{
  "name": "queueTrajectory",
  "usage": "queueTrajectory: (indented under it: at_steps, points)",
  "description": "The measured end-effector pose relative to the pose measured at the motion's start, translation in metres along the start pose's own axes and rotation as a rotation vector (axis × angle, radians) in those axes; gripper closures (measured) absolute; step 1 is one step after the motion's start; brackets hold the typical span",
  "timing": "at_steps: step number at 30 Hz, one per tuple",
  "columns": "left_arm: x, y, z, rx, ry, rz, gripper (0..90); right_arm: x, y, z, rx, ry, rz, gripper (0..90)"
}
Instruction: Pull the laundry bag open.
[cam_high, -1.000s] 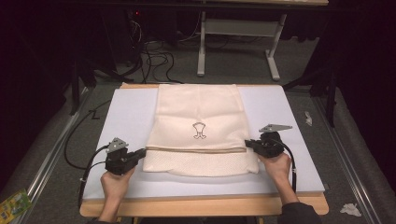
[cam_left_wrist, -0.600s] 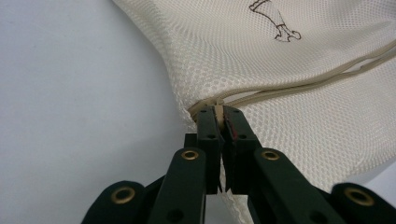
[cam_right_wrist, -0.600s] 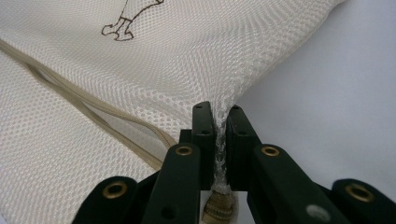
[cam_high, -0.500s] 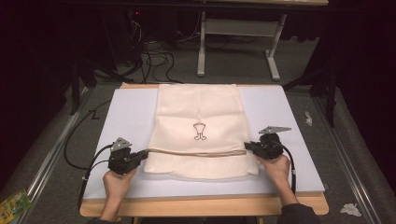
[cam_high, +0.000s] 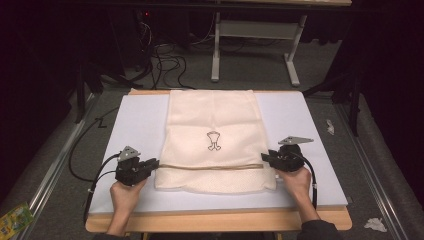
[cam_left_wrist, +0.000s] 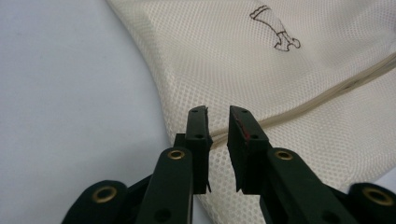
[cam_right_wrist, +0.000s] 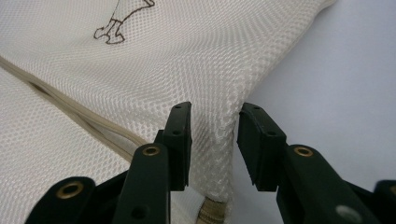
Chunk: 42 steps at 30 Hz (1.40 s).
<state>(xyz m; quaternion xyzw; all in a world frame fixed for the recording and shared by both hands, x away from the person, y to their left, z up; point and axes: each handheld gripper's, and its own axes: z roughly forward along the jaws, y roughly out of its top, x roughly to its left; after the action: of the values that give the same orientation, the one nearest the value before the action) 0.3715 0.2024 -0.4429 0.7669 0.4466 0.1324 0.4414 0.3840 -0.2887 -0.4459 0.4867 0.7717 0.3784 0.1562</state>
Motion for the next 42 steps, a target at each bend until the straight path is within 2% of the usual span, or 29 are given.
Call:
queueTrajectory:
  at_steps: [7, 13, 18, 20, 33, 42]
  points:
    - [-0.001, 0.006, -0.001, -0.041, 0.013, 0.015, 69.3, -0.003, 0.001, -0.014, -0.071, -0.007, 0.005, 64.4]
    - [0.002, 0.009, -0.005, -0.065, 0.024, 0.003, 64.6, -0.009, 0.002, -0.025, -0.117, -0.014, 0.014, 64.6]
    - [0.006, 0.011, -0.009, -0.082, 0.050, 0.004, 63.9, -0.016, 0.001, -0.031, -0.138, -0.026, 0.025, 63.5]
    - [0.008, 0.012, -0.010, -0.087, 0.049, -0.005, 62.2, -0.020, 0.001, -0.033, -0.153, -0.025, 0.046, 62.4]
    - [0.016, 0.017, -0.021, -0.143, 0.081, -0.029, 57.7, -0.038, -0.006, -0.051, -0.218, -0.059, 0.091, 59.3]
    - [0.023, 0.016, -0.026, -0.152, 0.096, -0.043, 56.6, -0.049, -0.013, -0.063, -0.248, -0.076, 0.124, 59.1]
